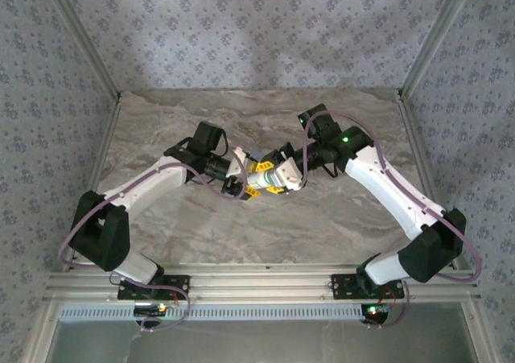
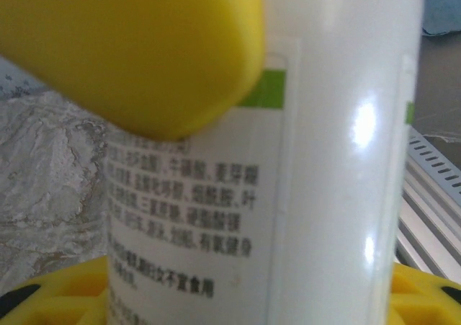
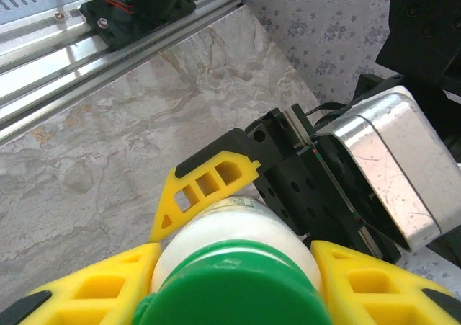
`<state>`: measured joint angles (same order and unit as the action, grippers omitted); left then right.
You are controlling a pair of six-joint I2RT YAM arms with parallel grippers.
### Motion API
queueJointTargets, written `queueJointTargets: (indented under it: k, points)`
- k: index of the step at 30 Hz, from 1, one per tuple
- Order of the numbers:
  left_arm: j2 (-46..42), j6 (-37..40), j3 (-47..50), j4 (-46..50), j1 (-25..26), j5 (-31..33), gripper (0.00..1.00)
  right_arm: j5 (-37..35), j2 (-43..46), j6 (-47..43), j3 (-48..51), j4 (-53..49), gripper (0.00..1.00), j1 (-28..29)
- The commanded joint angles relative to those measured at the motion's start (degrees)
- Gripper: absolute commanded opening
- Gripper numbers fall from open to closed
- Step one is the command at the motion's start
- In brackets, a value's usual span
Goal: Sort the pills into containers
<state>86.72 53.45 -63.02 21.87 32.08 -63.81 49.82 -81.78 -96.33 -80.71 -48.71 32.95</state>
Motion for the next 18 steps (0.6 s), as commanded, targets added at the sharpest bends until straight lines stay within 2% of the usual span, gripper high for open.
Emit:
queueJointTargets:
  k: [1, 5, 7, 10, 12, 16, 17, 18]
  points:
    - [0.2, 1.3, -1.4, 2.5, 1.0, -2.3, 0.47, 0.5, 0.9, -0.8, -0.2, 1.1, 0.31, 0.1]
    - [-0.1, 1.1, -1.2, 2.1, 0.9, -1.5, 0.38, 0.9, 1.1, -0.2, -0.1, 1.0, 0.36, -0.4]
    - [-0.4, 0.5, -1.0, 1.4, 0.9, -0.7, 0.33, 0.8, 1.4, 0.8, 0.3, 1.6, 0.44, -0.6]
    - [-1.3, -3.1, 0.6, -3.2, 0.9, 1.0, 0.24, -0.1, 2.2, 2.3, 0.8, 2.2, 0.64, -1.6]
    - [-2.6, -7.7, 2.7, -9.5, 0.8, 2.9, 0.14, -0.6, 3.1, 3.9, 1.1, 2.6, 0.79, -2.7]
    - [-5.5, -17.0, 8.8, -24.6, 0.4, 9.3, 0.01, -2.4, 6.3, 10.1, 3.3, 6.5, 0.84, -4.8]
    - [-6.4, -19.5, 10.7, -29.1, 0.4, 11.7, 0.0, -3.7, 7.5, 13.5, 4.7, 9.9, 1.0, -5.6]
    - [-7.3, -22.8, 12.4, -34.0, 0.4, 15.5, 0.0, -5.4, 9.0, 18.3, 6.6, 15.5, 1.0, -6.4]
